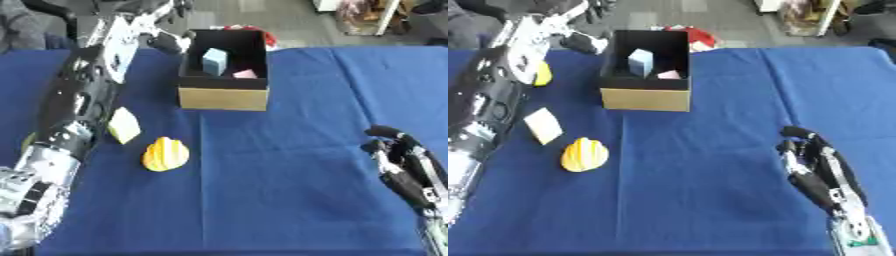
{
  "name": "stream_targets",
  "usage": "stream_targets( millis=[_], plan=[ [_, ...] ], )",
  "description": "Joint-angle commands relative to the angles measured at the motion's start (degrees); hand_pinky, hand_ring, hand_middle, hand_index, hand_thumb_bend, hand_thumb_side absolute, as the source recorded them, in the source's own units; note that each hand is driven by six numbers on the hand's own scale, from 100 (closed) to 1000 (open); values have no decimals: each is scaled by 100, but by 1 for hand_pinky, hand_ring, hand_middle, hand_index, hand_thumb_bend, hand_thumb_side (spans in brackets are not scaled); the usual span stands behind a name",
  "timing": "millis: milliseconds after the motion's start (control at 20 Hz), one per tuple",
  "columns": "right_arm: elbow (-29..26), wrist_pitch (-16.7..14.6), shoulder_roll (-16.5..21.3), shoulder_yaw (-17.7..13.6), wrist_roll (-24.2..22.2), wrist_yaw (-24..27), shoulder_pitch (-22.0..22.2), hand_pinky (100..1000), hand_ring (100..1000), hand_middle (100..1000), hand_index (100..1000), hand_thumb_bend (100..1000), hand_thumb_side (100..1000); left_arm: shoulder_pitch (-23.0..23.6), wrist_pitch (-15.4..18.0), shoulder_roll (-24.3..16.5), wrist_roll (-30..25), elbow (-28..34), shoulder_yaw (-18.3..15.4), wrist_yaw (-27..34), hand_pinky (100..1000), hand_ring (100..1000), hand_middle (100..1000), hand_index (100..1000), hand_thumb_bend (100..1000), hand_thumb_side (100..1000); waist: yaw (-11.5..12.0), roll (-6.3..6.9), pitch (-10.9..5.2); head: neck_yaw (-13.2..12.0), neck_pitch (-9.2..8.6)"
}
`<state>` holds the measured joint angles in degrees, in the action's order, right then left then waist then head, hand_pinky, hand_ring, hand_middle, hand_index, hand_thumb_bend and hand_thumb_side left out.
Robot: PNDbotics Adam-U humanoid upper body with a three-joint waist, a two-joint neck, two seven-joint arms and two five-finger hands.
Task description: Pick up objects on the table and place them in the box.
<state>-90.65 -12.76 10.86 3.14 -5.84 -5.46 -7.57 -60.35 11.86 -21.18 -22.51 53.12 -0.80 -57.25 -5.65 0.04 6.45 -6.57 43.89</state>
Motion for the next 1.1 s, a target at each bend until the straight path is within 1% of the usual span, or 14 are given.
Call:
stream_targets(
  millis=[50, 150, 300, 400, 600, 850, 1000, 1100],
  plan=[
    [-82, -12, 116, -55, -1, -44, -45, 758, 663, 743, 802, 100, 380, 51, 337, -536, -510, 388, 111, 285, 804, 701, 720, 877, 261, 330, 22, 88, -130, 40, 23],
    [-86, -14, 126, -61, 2, -55, -37, 758, 663, 743, 802, 100, 381, 263, 589, -746, -848, 525, 219, 371, 806, 705, 722, 875, 282, 356, 38, 112, -139, 56, 23],
    [-87, -10, 152, -81, 18, -72, -21, 758, 663, 743, 802, 100, 378, 676, 864, -1048, -1236, 704, 377, 505, 807, 715, 735, 876, 330, 454, 57, 153, -150, 75, 23],
    [-84, -6, 173, -87, 29, -83, -16, 758, 663, 743, 802, 100, 378, 956, 987, -1215, -1443, 809, 465, 571, 803, 711, 733, 875, 332, 497, 71, 175, -153, 90, 23],
    [-87, -7, 186, -88, 31, -97, -5, 758, 663, 743, 802, 100, 382, 1381, 1090, -1452, -1713, 934, 582, 797, 797, 703, 727, 872, 340, 598, 88, 204, -166, 90, 23],
    [-89, -7, 193, -87, 32, -109, -1, 758, 664, 743, 802, 100, 381, 1641, 1231, -1629, -2049, 1010, 788, 1006, 797, 707, 734, 875, 398, 694, 110, 216, -176, 78, 23],
    [-90, -8, 193, -87, 31, -112, -2, 758, 664, 743, 802, 100, 382, 1768, 1328, -1671, -2233, 1060, 889, 1003, 794, 705, 734, 875, 410, 718, 117, 216, -174, 79, 23],
    [-90, -8, 195, -88, 34, -113, -4, 758, 664, 743, 802, 100, 382, 1855, 1338, -1690, -2293, 1090, 916, 972, 794, 706, 736, 875, 422, 712, 119, 217, -173, 74, 23]
  ],
)
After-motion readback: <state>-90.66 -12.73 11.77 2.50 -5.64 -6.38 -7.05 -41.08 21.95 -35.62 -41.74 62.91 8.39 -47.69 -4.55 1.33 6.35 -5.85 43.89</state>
